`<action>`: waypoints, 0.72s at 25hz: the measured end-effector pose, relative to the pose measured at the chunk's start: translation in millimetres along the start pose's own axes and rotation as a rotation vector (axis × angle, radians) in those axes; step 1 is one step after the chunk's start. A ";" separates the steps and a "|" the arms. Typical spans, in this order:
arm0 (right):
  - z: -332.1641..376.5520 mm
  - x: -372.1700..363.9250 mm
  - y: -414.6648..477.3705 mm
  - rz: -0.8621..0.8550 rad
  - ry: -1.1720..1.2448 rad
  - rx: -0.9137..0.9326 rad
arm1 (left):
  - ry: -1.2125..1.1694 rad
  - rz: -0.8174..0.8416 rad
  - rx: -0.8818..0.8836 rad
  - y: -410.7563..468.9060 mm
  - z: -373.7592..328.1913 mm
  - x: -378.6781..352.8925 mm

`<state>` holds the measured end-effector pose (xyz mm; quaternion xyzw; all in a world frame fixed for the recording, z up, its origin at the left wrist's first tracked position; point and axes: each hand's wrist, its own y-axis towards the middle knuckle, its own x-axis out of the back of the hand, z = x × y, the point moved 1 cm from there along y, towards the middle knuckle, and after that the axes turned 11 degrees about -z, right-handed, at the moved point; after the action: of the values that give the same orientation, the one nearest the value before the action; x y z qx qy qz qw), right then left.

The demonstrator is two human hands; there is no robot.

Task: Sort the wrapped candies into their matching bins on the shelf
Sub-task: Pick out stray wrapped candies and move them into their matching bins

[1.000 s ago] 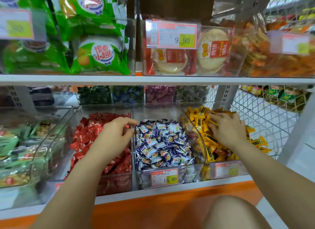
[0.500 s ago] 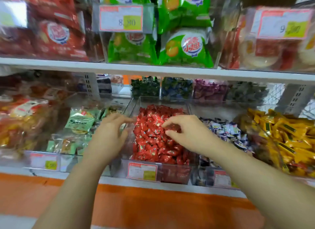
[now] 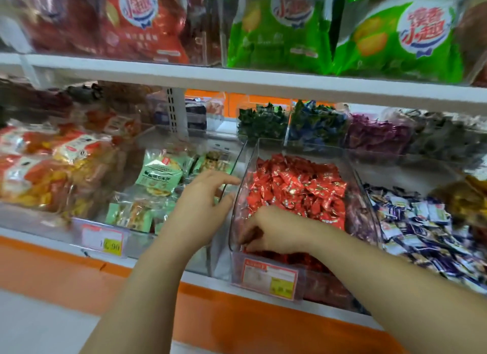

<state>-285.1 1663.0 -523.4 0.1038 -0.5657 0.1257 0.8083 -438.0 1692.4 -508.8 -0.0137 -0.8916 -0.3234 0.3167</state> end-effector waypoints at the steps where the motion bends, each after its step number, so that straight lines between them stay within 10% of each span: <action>1: -0.9 -4.1 2.2 0.038 -0.018 0.019 | 0.003 -0.001 -0.005 0.7 0.3 -0.6; 6: -5.3 -4.6 -0.7 -0.101 -0.102 0.019 | -0.011 0.002 -0.005 -1.0 -2.8 -0.1; 18: -58.6 76.5 -143.3 -1.194 0.099 -0.396 | 0.022 -0.026 -0.010 -4.3 -27.6 -13.5</action>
<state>-162.0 1552.0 -475.0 0.2441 -0.3850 -0.4495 0.7683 -412.8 1675.2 -502.7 0.0002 -0.8865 -0.3320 0.3223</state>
